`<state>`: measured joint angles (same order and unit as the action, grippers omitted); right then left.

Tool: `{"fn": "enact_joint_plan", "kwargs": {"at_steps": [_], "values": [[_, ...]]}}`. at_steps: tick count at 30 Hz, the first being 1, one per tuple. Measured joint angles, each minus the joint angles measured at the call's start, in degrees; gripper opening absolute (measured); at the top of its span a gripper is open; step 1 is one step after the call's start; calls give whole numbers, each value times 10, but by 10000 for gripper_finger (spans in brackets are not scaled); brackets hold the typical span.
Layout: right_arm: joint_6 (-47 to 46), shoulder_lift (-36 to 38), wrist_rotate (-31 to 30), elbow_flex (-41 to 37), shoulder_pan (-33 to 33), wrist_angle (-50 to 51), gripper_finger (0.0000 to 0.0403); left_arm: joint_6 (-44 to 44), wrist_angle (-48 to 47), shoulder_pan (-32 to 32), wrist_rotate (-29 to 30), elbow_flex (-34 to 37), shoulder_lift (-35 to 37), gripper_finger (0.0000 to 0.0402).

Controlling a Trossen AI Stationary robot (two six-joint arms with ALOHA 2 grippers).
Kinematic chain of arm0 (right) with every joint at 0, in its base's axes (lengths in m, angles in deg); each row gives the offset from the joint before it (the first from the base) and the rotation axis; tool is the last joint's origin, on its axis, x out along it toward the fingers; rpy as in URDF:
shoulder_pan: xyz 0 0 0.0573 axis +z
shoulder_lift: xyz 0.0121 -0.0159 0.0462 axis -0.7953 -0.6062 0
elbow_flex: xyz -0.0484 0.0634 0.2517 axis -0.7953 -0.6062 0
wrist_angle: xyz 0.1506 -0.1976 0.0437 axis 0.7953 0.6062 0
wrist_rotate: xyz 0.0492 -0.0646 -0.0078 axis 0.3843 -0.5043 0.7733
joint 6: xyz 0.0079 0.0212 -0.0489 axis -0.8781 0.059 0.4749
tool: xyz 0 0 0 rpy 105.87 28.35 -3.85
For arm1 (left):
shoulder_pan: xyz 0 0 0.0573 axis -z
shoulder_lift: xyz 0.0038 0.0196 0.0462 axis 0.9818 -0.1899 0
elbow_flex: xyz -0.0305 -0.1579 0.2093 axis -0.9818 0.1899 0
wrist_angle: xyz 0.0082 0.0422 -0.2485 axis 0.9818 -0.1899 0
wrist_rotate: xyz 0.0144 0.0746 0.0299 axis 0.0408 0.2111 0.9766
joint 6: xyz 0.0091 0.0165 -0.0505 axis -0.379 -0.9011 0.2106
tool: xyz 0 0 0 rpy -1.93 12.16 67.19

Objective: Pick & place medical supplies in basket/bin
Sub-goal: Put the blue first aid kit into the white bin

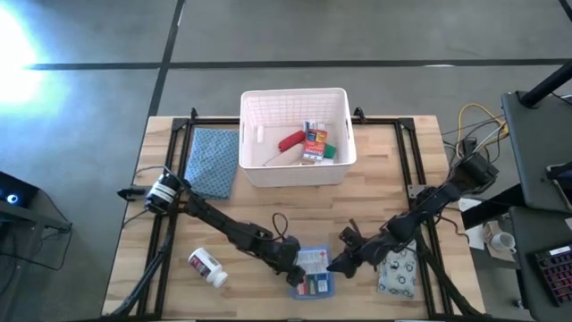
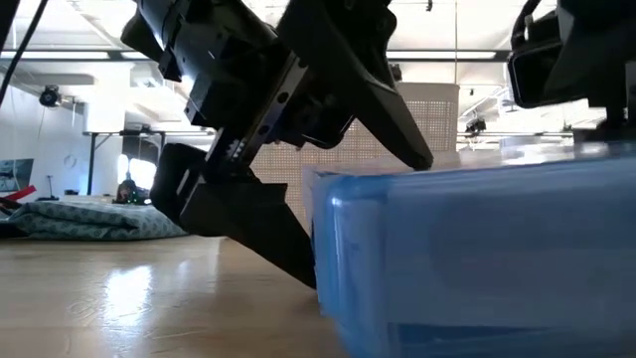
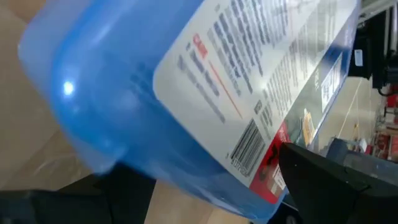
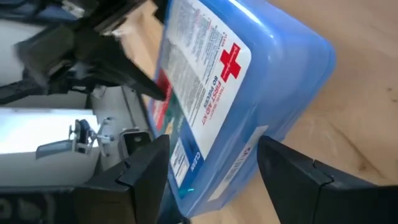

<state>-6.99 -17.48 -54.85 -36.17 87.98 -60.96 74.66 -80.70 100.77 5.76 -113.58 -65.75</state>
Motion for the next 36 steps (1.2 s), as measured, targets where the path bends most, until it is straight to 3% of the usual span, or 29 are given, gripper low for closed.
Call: {"fn": "enact_joint_plan", "kwargs": {"at_steps": [7,13,20,29,36], "values": [[-12,31,-18,10,-2,114,226,-10,14,-1,9,17,0,301],[-47,36,-52,6,-2,146,226,-16,22,-1,9,30,0,300],[-97,37,-47,-6,-2,205,226,-28,21,0,8,32,0,299],[-113,36,-22,-70,-4,90,226,-28,23,0,5,34,0,263],[-100,-5,-17,-84,-5,-17,226,-28,45,0,4,36,0,260]]}}
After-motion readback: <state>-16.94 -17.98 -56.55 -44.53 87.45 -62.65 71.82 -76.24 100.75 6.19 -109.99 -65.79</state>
